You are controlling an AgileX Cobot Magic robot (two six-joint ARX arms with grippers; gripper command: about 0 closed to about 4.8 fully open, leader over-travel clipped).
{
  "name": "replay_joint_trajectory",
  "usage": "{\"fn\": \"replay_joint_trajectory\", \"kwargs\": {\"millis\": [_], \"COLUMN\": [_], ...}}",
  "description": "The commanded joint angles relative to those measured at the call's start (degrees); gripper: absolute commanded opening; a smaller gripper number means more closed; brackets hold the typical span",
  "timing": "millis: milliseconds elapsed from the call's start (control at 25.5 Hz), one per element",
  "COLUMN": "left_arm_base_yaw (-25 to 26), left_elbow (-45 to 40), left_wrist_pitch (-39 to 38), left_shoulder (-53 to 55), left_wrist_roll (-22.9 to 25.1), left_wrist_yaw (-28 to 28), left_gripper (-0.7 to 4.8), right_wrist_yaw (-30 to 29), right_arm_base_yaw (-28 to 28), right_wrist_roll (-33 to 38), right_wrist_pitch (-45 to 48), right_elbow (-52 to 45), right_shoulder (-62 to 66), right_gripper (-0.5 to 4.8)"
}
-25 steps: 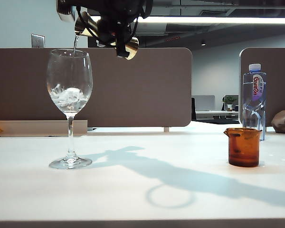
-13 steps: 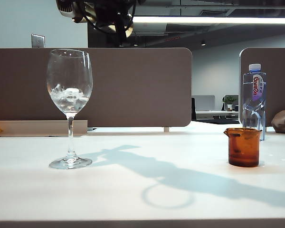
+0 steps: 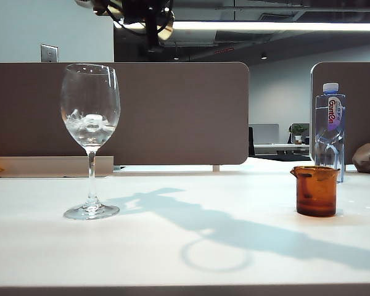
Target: Pick up the small amber measuring cup and pour the water in it into the jigger, then pick up the jigger and pour the water in it into the wine glass.
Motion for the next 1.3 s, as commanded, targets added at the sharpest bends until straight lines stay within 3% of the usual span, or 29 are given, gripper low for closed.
{"fn": "replay_joint_trajectory", "kwargs": {"millis": [39,196,314,393,550,904,1022,1297], "left_arm_base_yaw": [0.1,0.1,0.1,0.1,0.1,0.1,0.1,0.1], "left_elbow": [0.2,0.2,0.2,0.2,0.2,0.2,0.2,0.2], "left_wrist_pitch": [-0.2,-0.2,-0.2,-0.2,-0.2,-0.2,-0.2,-0.2], "left_shoulder": [0.0,0.0,0.0,0.0,0.0,0.0,0.0,0.0], "left_wrist_roll": [0.1,0.1,0.1,0.1,0.1,0.1,0.1,0.1], "left_wrist_yaw": [0.2,0.2,0.2,0.2,0.2,0.2,0.2,0.2], "left_gripper": [-0.02,-0.02,-0.02,-0.02,-0.02,-0.02,-0.02,-0.02], "right_wrist_yaw": [4.5,6.9,6.7,5.0,2.8,-6.4,-7.2,-9.6], "right_arm_base_yaw": [0.2,-0.2,-0.8,-2.5,-4.6,-7.5,-8.5,-9.6], "right_wrist_roll": [13.8,28.7,41.5,55.7,68.6,84.0,86.6,87.3], "right_wrist_pitch": [0.6,-3.6,0.1,2.4,7.6,27.9,34.1,38.4], "right_elbow": [0.4,-1.0,-10.8,-19.8,-28.9,-43.4,-45.9,-46.4], "right_shoulder": [-0.6,-2.4,-7.5,-12.1,-15.3,-15.2,-13.3,-5.6], "right_gripper": [-0.05,-0.05,-0.05,-0.05,-0.05,-0.05,-0.05,-0.04]}}
